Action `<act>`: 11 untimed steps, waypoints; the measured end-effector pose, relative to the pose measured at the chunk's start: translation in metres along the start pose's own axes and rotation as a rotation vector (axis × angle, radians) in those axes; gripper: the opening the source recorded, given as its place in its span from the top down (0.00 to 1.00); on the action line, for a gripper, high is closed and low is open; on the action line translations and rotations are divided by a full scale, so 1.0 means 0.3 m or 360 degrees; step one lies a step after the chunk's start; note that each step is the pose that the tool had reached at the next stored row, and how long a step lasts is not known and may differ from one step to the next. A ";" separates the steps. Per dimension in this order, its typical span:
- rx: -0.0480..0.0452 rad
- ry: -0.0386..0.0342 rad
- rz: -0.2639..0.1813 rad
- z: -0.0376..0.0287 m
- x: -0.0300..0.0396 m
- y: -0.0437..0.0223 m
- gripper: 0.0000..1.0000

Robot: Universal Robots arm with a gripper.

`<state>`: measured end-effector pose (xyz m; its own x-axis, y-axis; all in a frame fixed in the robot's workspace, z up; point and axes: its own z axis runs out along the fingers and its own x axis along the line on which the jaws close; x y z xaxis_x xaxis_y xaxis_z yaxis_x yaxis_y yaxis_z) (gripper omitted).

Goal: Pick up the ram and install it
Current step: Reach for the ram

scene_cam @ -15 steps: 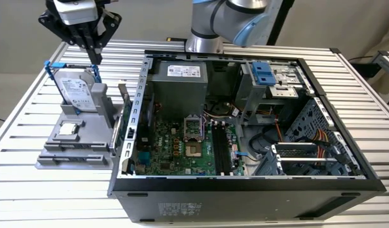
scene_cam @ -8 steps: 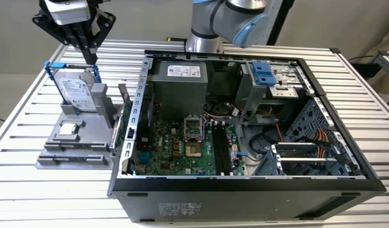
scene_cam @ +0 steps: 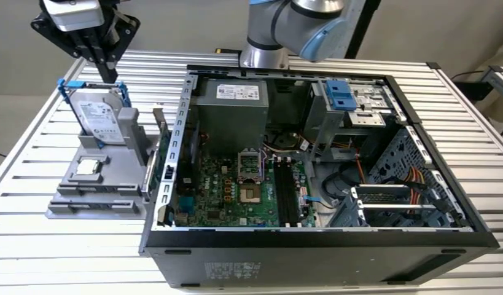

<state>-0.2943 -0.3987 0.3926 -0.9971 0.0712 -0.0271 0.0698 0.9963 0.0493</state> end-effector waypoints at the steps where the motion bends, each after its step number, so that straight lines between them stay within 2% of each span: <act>1: 0.0000 0.0000 0.0000 0.000 0.003 0.000 1.00; 11: 0.0000 0.0000 0.0000 -0.001 0.029 -0.002 1.00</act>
<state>-0.3031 -0.3987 0.3926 -0.9971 0.0712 -0.0271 0.0698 0.9963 0.0493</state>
